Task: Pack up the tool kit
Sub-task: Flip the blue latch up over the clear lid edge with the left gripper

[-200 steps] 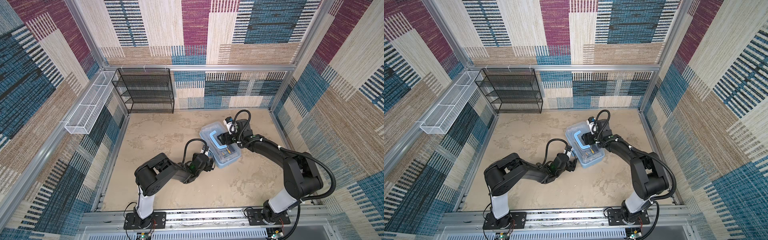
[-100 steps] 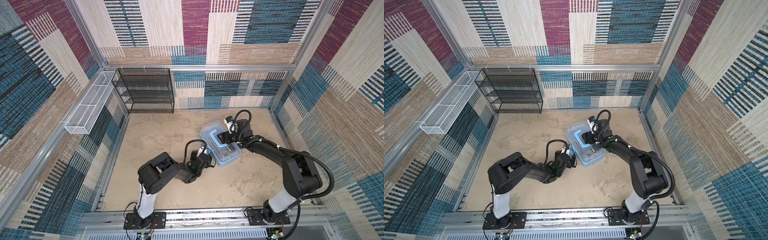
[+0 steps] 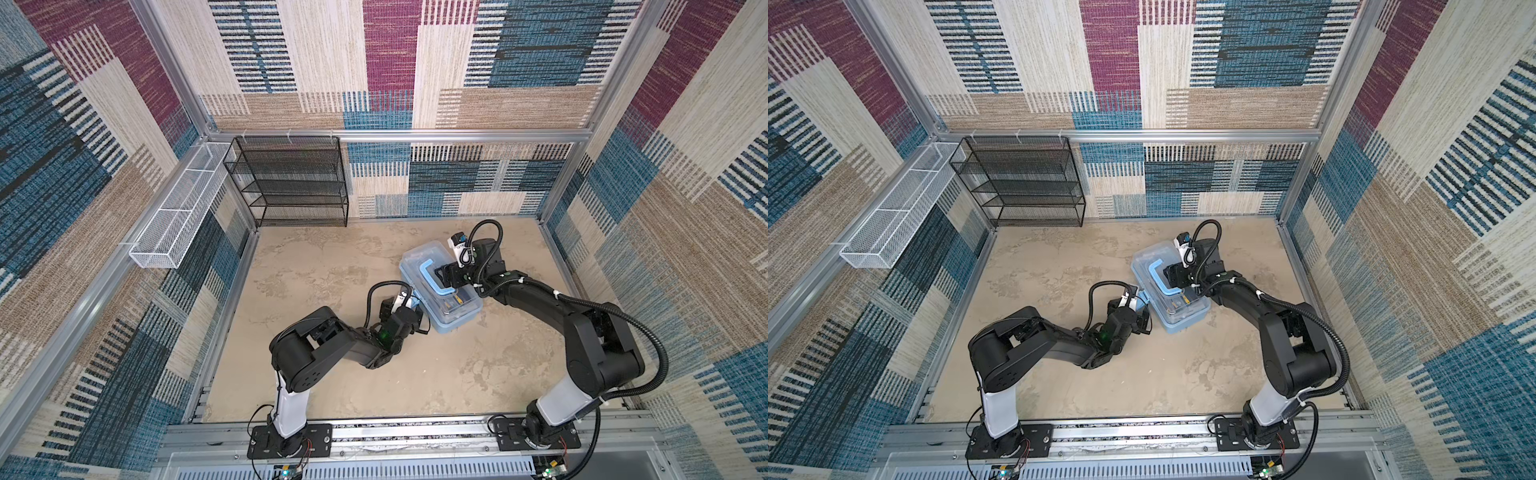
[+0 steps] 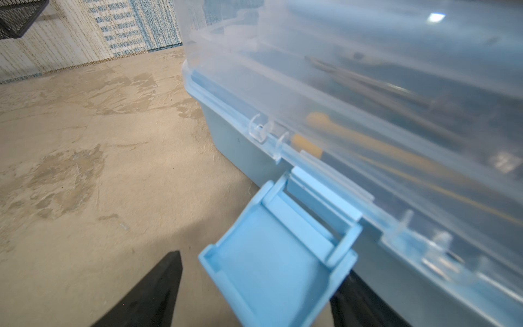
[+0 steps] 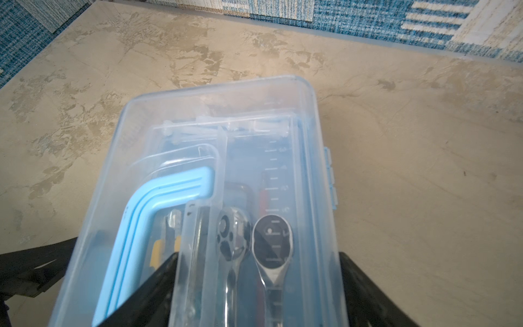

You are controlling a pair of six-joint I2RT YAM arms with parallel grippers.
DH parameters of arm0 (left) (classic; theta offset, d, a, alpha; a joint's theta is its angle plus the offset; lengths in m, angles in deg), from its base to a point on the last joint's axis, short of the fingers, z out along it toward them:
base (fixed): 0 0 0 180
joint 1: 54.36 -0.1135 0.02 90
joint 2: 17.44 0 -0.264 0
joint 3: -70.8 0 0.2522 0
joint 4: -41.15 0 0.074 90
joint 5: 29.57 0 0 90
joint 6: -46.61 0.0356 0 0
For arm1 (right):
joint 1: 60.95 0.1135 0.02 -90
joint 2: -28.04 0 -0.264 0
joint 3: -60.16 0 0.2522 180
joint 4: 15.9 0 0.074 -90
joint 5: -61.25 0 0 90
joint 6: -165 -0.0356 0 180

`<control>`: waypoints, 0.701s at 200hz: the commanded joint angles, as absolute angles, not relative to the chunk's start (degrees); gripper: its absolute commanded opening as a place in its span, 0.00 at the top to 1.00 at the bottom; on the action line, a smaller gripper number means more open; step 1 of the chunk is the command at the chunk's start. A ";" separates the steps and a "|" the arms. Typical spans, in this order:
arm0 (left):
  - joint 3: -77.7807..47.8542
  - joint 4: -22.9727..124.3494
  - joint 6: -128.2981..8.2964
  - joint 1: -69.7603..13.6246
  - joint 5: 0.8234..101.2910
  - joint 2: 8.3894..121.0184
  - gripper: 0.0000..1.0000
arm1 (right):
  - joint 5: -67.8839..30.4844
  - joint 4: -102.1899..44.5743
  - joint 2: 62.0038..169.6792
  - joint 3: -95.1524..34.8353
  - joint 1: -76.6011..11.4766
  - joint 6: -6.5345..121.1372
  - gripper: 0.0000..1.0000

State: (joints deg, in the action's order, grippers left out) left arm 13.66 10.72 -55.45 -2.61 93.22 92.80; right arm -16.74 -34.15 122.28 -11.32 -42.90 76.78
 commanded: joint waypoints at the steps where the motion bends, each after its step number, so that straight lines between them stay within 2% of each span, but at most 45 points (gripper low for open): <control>1: 14.17 10.06 -54.28 -2.68 95.57 91.80 0.18 | -20.75 -47.50 123.07 -10.47 -42.60 77.71 0.19; 140: 16.41 13.38 -52.36 -3.22 97.88 89.18 0.17 | -20.20 -46.88 122.26 -11.66 -42.59 76.89 0.17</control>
State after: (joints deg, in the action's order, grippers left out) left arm 16.13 13.19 -53.42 -2.98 96.22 90.02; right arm -17.29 -35.07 121.75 -12.26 -42.79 76.56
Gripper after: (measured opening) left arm 0.828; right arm 0.831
